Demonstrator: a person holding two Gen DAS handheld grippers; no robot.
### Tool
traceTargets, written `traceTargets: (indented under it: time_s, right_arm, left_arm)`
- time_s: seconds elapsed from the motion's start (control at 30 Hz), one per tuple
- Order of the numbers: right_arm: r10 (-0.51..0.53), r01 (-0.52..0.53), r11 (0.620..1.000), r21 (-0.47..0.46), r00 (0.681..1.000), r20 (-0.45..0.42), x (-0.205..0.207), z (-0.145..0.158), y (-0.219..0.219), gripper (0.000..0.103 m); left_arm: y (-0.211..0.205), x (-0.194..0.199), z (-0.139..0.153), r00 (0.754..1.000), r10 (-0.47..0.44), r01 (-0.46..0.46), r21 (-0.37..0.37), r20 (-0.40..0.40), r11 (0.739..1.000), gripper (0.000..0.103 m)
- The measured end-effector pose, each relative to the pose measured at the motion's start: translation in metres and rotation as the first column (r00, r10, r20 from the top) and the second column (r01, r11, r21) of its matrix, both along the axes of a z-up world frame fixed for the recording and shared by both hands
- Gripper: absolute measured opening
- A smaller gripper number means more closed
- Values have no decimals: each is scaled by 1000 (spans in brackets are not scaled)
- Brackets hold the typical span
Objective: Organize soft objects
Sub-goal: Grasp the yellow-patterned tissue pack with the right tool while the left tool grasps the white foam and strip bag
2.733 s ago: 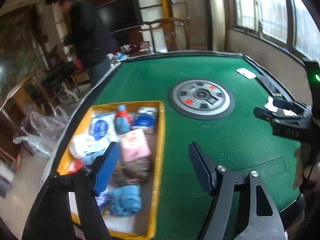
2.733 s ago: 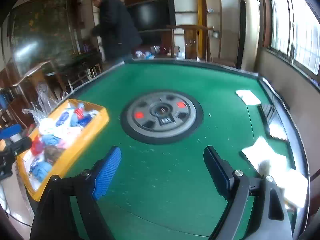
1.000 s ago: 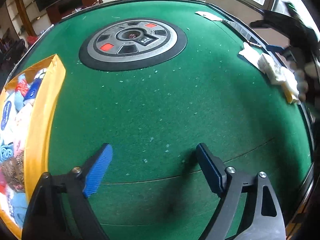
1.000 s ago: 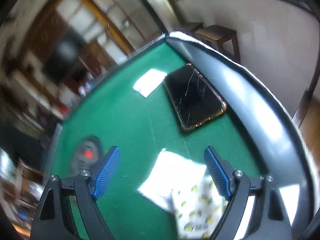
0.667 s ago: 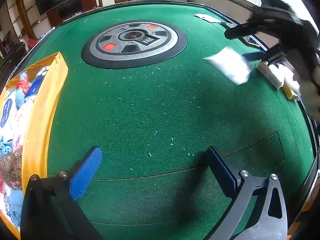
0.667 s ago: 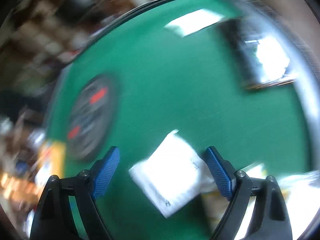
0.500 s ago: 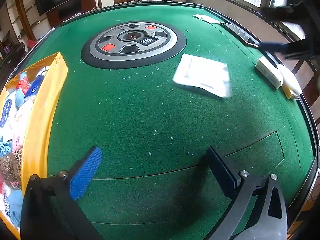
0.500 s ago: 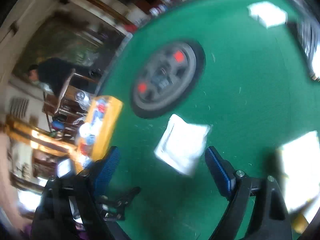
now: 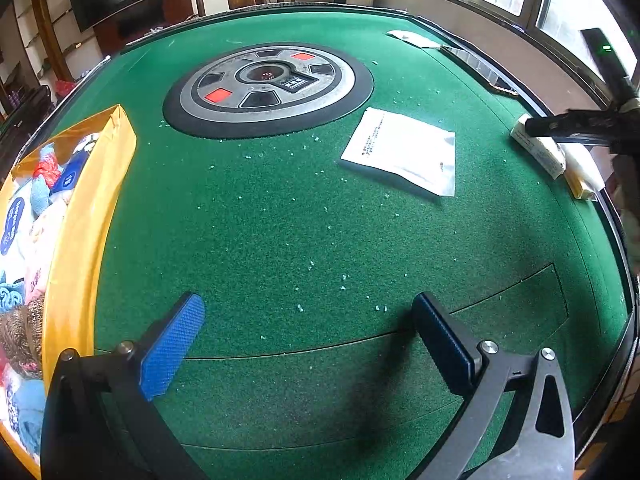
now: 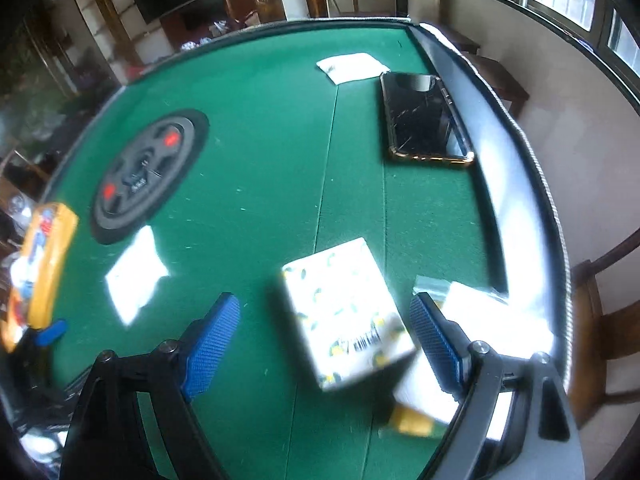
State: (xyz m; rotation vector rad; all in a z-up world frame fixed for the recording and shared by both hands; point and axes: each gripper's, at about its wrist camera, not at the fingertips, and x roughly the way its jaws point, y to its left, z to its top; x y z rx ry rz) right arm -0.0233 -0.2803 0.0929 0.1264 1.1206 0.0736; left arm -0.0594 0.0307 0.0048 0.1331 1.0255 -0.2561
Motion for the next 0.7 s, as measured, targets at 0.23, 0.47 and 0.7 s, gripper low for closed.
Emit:
traceTargets:
  time_s: [0.23,0.47,0.7]
  right_arm:
    - [40,-40,999,-16,999,-9,2,-17,11,46]
    - [20,-38,968,246,997,77,-52,8,1,46]
    - [-220,120,922,368,945,242,-137,48,-68,46]
  left_arm:
    - [0,0,0,1000,0,0,1,0,1000,103]
    - [0,0,14,995,-68,54,-162,-79,985,103]
    - [-88,-5,67,968,-249,247,-261,27,933,103]
